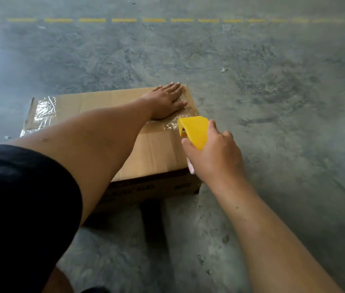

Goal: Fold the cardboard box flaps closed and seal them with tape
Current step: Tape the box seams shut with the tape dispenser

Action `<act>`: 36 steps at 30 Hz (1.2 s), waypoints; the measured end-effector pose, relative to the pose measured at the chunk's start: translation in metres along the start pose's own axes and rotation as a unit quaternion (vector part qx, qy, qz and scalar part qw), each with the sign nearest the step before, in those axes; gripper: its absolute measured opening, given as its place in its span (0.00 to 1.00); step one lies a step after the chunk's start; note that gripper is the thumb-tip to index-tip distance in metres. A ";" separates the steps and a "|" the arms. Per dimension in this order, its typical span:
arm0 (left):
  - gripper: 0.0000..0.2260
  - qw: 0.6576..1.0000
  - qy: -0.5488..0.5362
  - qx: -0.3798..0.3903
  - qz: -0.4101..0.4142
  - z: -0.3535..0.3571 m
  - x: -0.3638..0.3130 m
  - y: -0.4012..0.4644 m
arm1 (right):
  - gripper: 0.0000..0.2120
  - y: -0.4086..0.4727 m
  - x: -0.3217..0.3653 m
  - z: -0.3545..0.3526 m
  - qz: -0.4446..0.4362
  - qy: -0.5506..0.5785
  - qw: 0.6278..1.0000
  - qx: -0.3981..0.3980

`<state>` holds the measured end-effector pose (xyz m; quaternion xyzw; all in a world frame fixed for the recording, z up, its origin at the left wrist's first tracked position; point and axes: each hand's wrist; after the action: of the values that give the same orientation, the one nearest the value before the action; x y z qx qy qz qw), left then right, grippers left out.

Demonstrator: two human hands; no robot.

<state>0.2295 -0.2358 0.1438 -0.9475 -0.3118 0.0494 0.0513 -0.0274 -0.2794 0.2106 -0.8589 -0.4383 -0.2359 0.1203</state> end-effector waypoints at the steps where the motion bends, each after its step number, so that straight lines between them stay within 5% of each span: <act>1: 0.35 1.000 0.002 0.006 -0.001 -0.001 -0.003 -0.001 | 0.40 -0.004 -0.001 -0.001 0.002 0.001 1.000 0.000; 10: 0.31 0.992 0.020 0.026 0.120 0.003 -0.038 -0.037 | 0.40 -0.017 -0.006 -0.006 0.012 0.013 1.000 0.012; 32: 0.33 0.987 0.074 0.007 0.145 0.015 -0.084 -0.052 | 0.40 -0.075 -0.047 0.000 0.002 0.026 0.999 -0.030; 36: 0.40 0.991 0.062 0.002 0.119 0.014 -0.086 -0.057 | 0.39 -0.092 -0.060 0.000 0.004 0.035 0.998 -0.045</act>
<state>0.1258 -0.2404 0.1428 -0.9791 -0.1924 -0.0034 0.0661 -0.1325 -0.2670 0.1805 -0.8564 -0.4193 -0.2849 0.0983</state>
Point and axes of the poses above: each hand's wrist, its own y-axis towards the middle knuckle, its own z-axis out of the palm, x = y × z, and after that the axes turned 6 degrees about y, right-handed
